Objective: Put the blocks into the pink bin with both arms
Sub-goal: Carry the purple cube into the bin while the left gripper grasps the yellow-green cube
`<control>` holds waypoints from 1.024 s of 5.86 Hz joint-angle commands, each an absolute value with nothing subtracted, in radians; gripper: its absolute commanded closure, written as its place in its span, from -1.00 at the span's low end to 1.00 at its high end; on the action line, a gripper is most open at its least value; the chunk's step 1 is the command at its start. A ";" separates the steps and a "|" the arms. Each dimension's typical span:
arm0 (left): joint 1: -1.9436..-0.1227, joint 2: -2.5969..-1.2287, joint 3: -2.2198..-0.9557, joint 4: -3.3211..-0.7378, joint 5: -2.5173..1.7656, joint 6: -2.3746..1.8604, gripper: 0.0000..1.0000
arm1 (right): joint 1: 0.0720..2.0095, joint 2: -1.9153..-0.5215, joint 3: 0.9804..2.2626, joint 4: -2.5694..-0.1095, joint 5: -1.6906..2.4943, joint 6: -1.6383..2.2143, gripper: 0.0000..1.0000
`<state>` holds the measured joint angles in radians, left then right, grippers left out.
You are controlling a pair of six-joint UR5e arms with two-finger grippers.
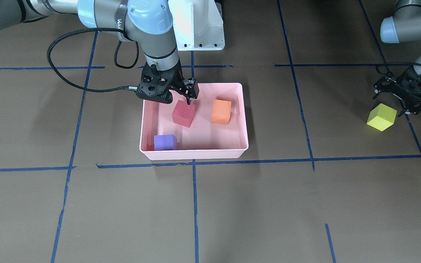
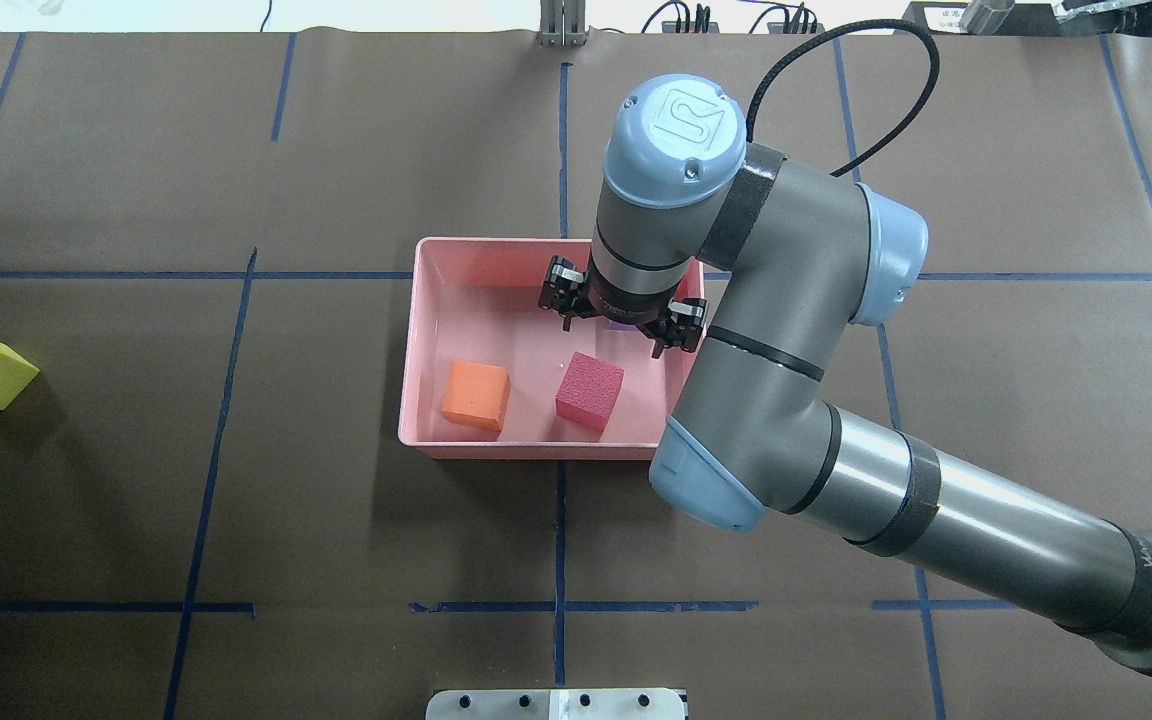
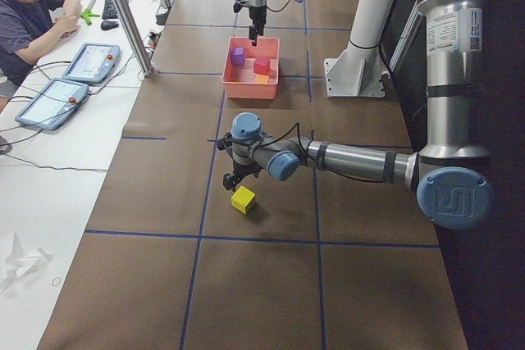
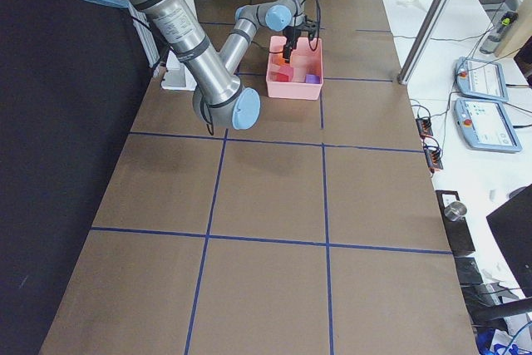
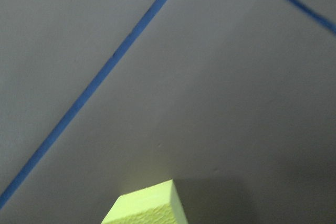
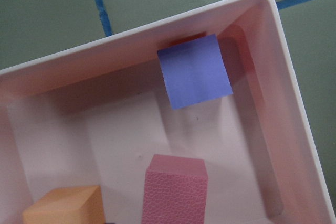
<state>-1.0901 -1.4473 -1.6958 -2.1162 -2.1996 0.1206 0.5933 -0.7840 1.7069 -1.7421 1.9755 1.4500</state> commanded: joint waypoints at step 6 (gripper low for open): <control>-1.075 -1.437 -1.615 -2.198 -2.201 -0.186 -1.00 | 0.592 -0.844 1.752 -1.741 1.971 1.447 -1.00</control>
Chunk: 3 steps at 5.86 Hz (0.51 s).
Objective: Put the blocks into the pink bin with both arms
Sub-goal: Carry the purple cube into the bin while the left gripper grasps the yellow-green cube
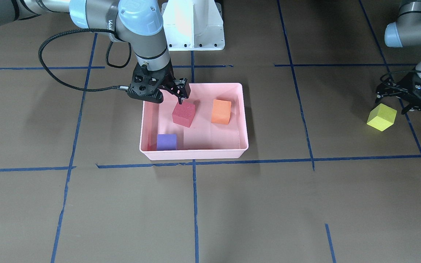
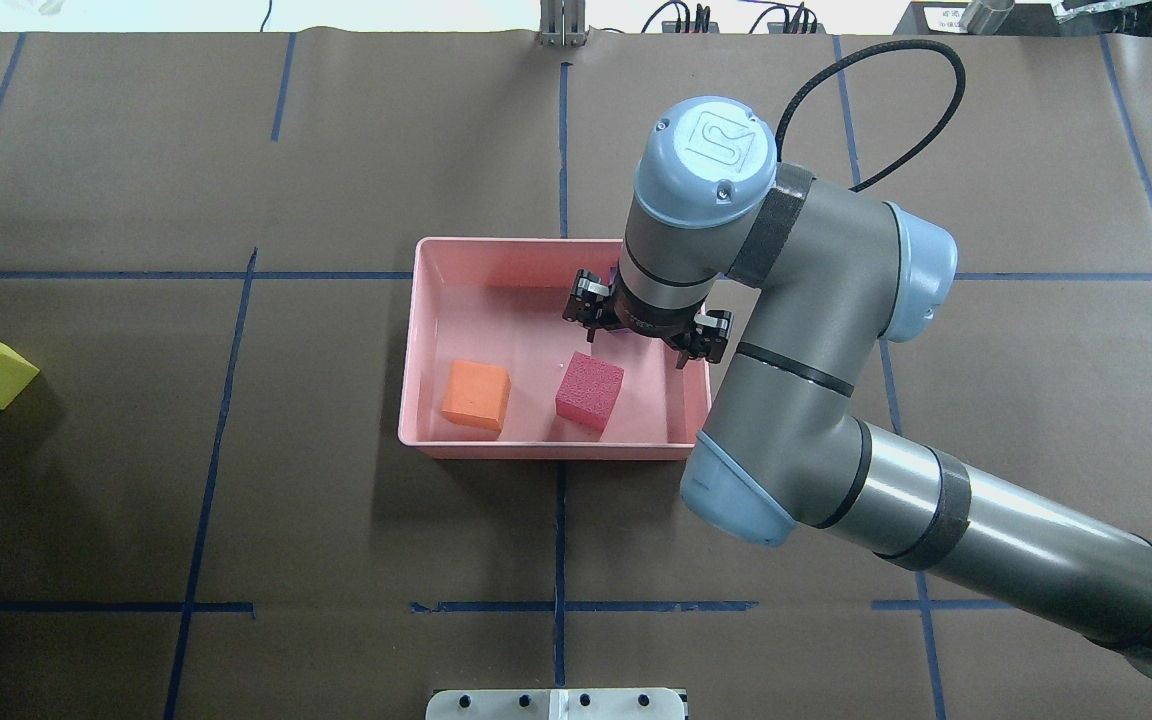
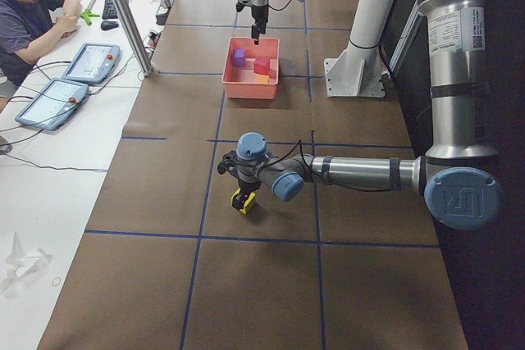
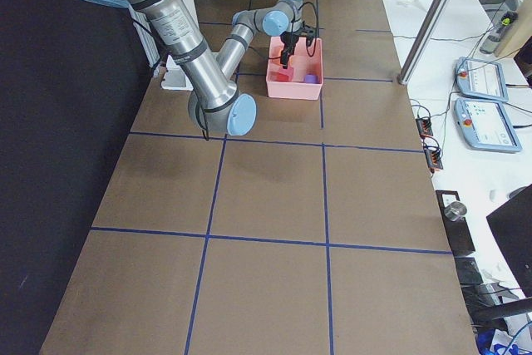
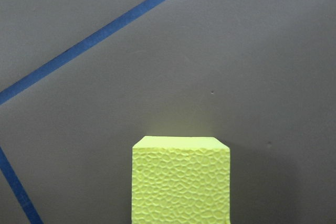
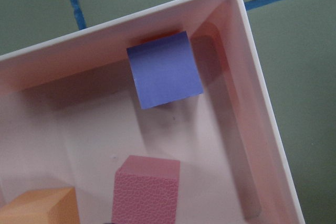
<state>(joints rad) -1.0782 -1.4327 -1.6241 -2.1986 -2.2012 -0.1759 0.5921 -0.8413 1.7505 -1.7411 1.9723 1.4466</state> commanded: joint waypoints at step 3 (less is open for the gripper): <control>-1.043 -1.488 -1.547 -2.198 -2.201 -0.186 -1.00 | 0.592 -0.902 1.811 -1.736 1.967 1.378 -1.00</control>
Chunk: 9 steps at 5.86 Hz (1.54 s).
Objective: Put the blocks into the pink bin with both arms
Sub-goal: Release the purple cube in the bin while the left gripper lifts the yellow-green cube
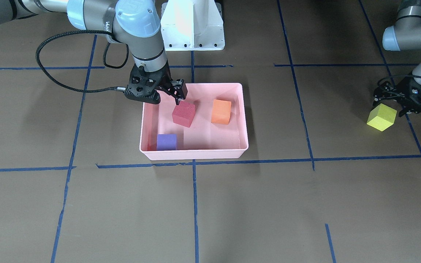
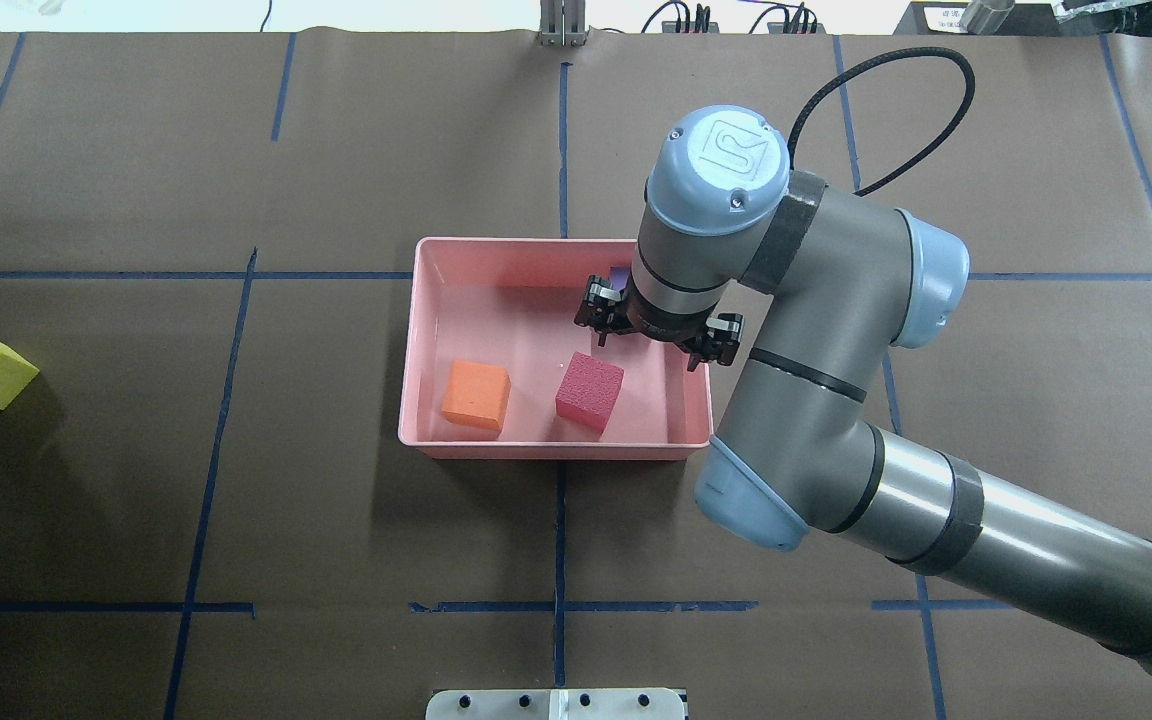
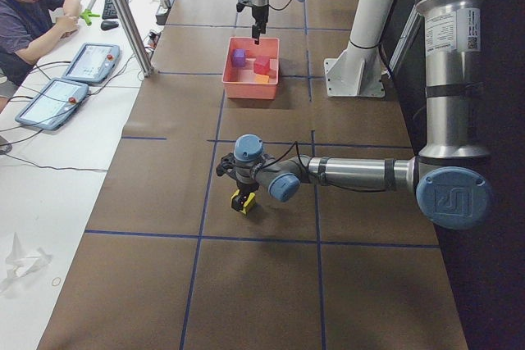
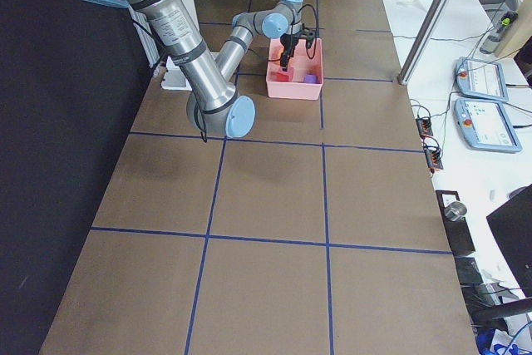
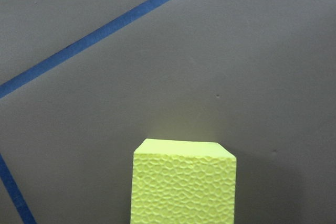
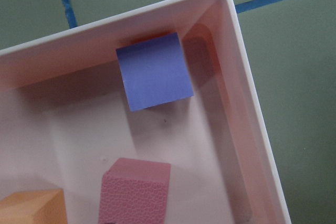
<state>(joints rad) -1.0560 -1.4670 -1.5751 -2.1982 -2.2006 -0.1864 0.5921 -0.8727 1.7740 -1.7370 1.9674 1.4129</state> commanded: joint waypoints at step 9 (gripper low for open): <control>-1.025 -1.664 -1.724 -2.078 -2.303 -0.482 0.16 | 0.904 -1.130 1.887 -1.732 2.173 0.793 -1.00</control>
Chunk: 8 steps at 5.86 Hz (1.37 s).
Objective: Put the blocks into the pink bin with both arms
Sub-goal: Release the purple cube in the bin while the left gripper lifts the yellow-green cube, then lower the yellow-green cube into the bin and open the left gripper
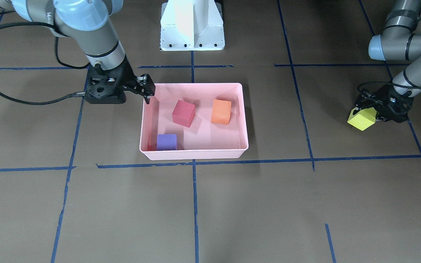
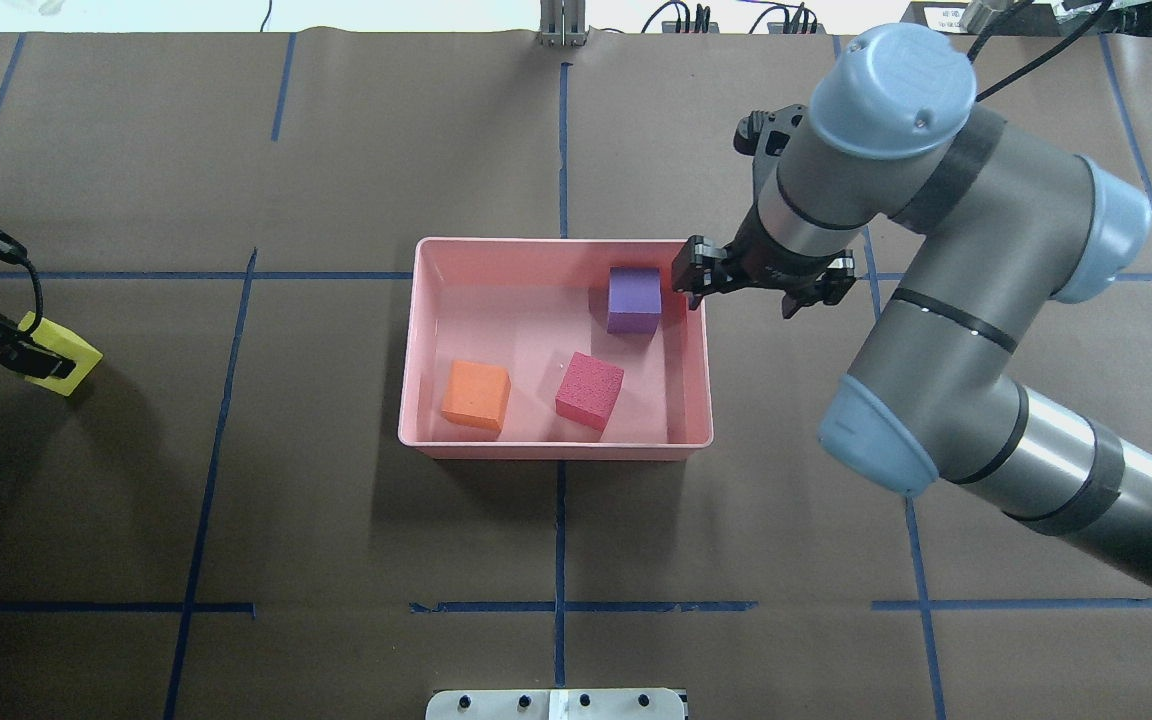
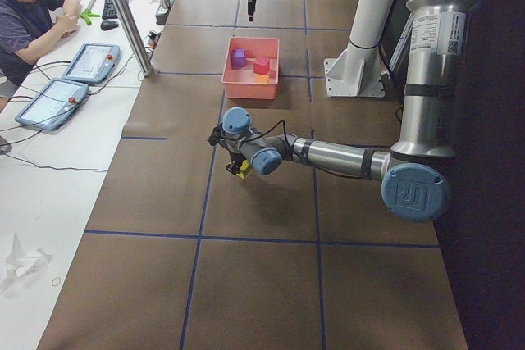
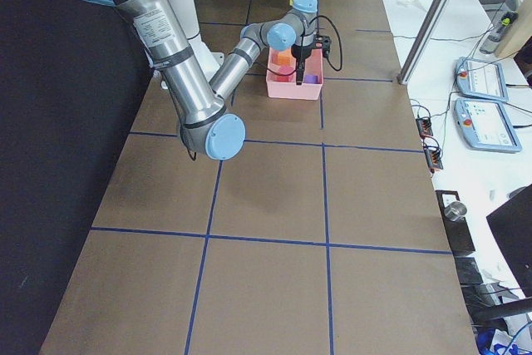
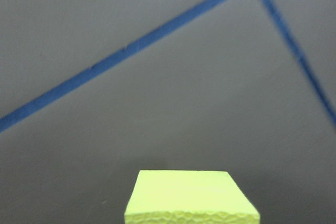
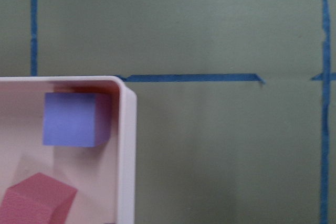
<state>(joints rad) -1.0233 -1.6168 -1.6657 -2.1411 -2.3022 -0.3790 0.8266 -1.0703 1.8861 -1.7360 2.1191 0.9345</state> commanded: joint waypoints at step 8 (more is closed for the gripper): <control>-0.643 -2.295 -1.763 -1.554 -1.968 -1.166 -0.99 | 1.419 -1.652 1.899 -1.730 2.324 -0.233 -1.00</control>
